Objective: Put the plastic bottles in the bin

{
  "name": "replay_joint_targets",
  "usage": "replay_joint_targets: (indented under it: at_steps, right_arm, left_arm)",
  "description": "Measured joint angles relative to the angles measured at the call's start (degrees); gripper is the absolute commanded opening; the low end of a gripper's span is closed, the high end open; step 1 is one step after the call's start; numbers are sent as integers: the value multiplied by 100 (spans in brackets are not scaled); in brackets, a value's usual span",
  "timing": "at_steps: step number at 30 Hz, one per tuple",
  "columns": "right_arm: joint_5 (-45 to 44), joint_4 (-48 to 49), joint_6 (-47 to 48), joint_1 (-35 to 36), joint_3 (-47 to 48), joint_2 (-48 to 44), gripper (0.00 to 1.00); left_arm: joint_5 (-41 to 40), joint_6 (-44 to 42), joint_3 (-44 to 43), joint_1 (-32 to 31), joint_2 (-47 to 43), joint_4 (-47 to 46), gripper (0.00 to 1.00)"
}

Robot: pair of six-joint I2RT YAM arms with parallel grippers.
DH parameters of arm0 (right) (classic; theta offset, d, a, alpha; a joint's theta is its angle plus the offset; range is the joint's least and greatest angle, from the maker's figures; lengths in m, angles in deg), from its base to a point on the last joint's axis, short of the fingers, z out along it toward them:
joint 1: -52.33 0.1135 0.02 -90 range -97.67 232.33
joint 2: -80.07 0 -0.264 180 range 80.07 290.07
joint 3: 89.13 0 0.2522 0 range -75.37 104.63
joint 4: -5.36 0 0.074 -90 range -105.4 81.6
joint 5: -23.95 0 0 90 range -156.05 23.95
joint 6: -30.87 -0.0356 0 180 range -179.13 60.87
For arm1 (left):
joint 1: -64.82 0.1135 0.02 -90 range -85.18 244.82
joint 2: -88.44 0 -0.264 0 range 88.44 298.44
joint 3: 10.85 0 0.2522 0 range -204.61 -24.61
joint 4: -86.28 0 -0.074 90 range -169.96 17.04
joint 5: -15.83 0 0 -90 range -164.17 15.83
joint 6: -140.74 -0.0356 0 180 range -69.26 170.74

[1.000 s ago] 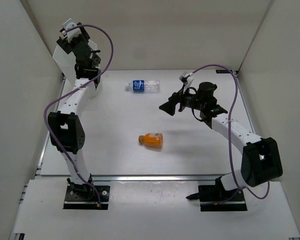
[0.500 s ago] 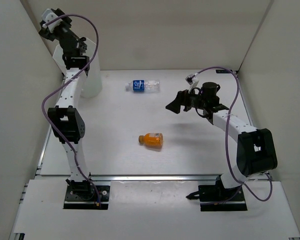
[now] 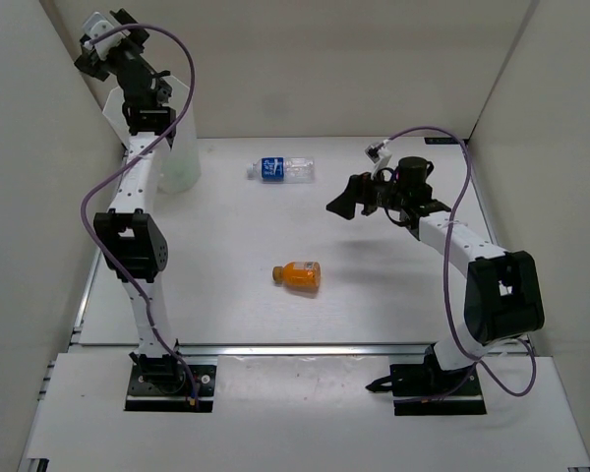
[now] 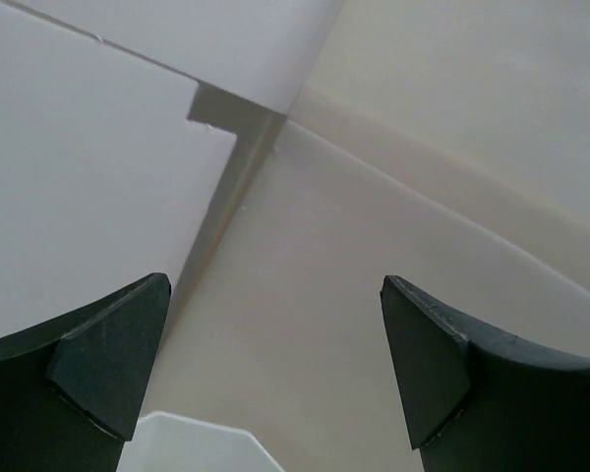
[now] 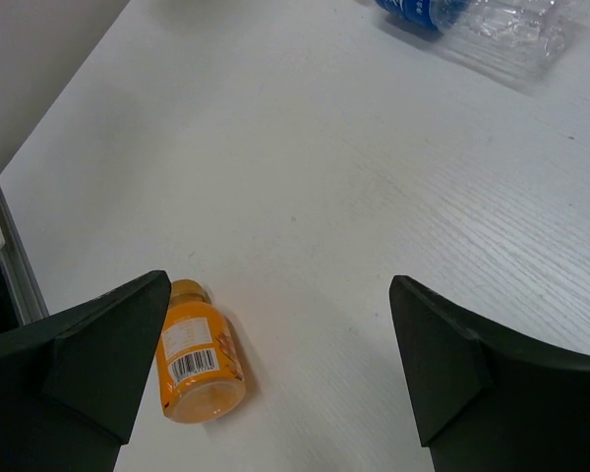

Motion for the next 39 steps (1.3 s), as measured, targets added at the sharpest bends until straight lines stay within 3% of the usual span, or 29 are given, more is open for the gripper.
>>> replay_joint_targets:
  at_steps: [4, 8, 15, 18, 22, 30, 33, 34, 35, 36, 39]
  right_arm:
    - [-168, -503, 334, 116, 57, -63, 93]
    - [-476, -1279, 1318, 619, 151, -164, 94]
    - [-531, -2234, 3014, 1661, 140, -363, 98]
    - [-702, -2328, 3598, 2181, 63, -354, 99]
    - [-1025, -2297, 4111, 2889, 31, -72, 99]
    - [-2465, -1965, 4240, 3082, -164, 975, 94]
    - [-2741, -1834, 4192, 3099, -238, 1049, 85]
    - [-2813, -1759, 4175, 3130, -254, 1047, 75]
    - [-2868, -1652, 4166, 3158, -302, 1036, 50]
    - [-2905, -1532, 4168, 3180, -378, 986, 38]
    - [-3027, -1235, 4011, 3248, -780, 719, 30]
  left_arm:
    - [155, 101, 107, -243, -94, 704, 98]
    - [706, 632, 710, -723, -719, 2286, 99]
    - [2065, 2011, 4004, -2079, -3578, 4426, 99]
    - [2822, 2717, 5447, -2039, -4704, 4944, 99]
    - [3139, 3289, 6664, -1969, -5412, 5788, 99]
    - [3506, 3775, 7543, -1891, -6612, 6789, 99]
    - [3598, 3875, 7587, -1864, -6843, 6881, 99]
    - [3628, 3910, 7628, -1869, -6870, 6881, 99]
    - [3670, 3954, 7683, -1886, -6878, 6881, 99]
    - [3724, 4004, 7770, -1915, -6876, 6861, 99]
    - [3915, 4166, 8043, -2039, -6811, 6815, 99]
